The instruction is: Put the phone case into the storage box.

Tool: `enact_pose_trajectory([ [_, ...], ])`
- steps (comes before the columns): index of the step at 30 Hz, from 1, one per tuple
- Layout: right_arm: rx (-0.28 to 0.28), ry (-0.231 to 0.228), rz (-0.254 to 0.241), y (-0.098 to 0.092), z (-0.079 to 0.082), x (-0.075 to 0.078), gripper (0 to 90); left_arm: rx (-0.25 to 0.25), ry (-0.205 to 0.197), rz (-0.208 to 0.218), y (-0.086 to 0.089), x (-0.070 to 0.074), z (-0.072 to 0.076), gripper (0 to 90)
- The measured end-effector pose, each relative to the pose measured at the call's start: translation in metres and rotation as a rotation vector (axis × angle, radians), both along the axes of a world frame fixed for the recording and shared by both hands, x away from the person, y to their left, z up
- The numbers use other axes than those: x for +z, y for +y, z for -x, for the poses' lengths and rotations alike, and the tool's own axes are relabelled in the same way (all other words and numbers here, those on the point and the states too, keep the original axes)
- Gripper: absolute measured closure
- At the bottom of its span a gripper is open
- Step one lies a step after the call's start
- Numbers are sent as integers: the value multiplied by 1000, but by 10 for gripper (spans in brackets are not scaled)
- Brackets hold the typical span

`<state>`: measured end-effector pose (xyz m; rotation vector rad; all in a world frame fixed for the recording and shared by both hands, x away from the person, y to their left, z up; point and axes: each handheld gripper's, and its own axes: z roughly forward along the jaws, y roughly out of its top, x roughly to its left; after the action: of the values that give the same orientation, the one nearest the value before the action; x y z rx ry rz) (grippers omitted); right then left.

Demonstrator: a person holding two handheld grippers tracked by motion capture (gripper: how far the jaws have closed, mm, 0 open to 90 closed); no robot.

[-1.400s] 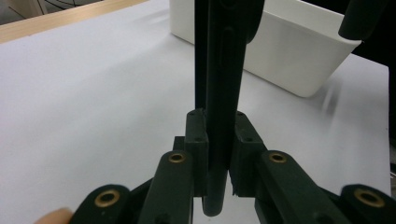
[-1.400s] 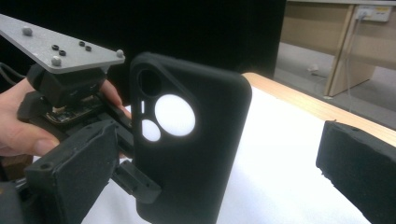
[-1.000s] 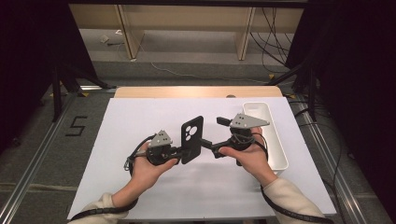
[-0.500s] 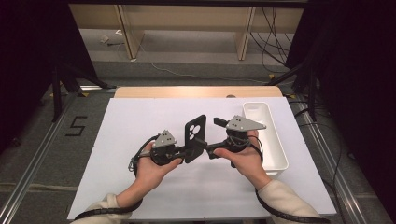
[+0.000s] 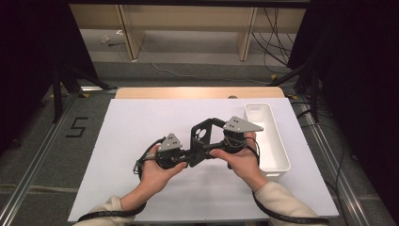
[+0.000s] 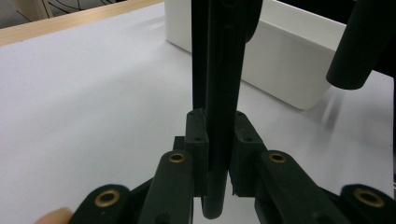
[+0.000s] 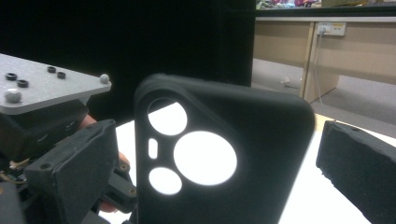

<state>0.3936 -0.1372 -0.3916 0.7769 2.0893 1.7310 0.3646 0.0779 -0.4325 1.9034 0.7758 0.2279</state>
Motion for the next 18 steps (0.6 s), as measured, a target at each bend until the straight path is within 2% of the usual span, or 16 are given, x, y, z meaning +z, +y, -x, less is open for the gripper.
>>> enact_pose_trajectory([
  [9, -21, -11, -4, 3, 0, -1, 14, -3, 0, -2, -2, -1, 0, 798],
  [18, -45, -7, -12, 5, 0, -5, 77, -8, 0, -1, -5, -2, 0, 798],
])
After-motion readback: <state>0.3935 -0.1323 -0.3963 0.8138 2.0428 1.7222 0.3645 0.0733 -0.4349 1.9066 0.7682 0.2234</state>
